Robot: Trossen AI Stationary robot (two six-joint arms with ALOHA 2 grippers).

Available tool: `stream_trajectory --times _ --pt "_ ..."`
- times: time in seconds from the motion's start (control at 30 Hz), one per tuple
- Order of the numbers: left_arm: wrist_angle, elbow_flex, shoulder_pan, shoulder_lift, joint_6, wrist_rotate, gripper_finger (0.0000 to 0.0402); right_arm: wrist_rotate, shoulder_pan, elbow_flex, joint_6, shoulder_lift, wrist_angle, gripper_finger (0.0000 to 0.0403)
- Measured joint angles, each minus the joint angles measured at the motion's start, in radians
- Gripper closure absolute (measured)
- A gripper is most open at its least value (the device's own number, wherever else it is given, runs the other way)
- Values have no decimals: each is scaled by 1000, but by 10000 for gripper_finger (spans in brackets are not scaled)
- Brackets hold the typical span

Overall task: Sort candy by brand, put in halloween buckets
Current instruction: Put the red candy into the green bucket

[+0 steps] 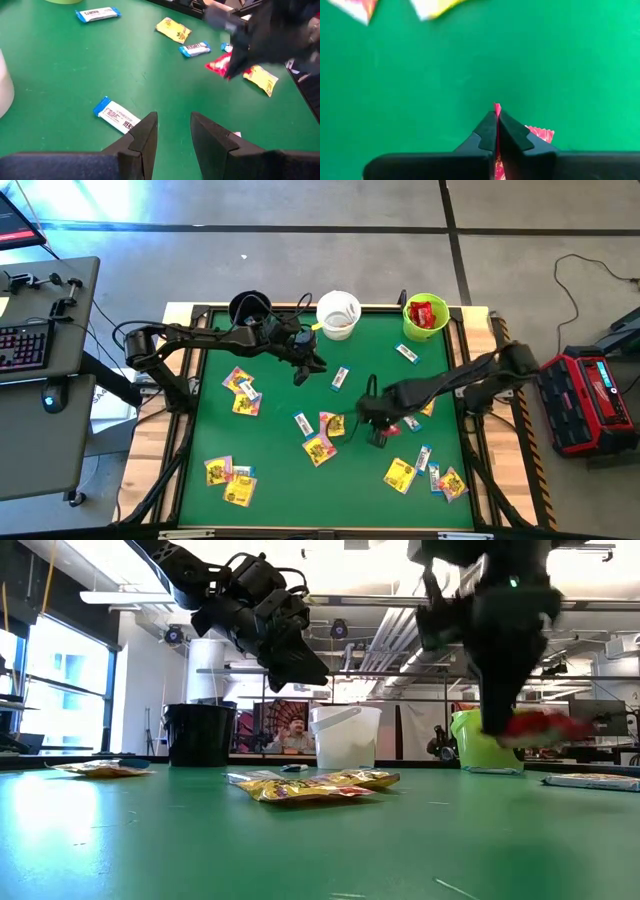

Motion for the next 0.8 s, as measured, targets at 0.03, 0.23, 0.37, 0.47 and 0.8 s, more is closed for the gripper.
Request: stream_trajectory --times 0.03,0.23,0.37,0.47,0.8 --pt "0 0 0 0 0 -1 293 8 -14 0 14 -31 -14 402" --pt "1 0 0 0 0 -42 293 105 -154 0 81 -233 -110 403" --pt "9 0 0 0 -1 -61 293 186 -322 1 88 -367 -123 403" --pt "10 0 0 -1 -1 -58 293 243 -476 1 55 -425 -123 403" --pt "12 0 0 -1 -41 -61 293 287 -927 1 -162 -404 -69 403"
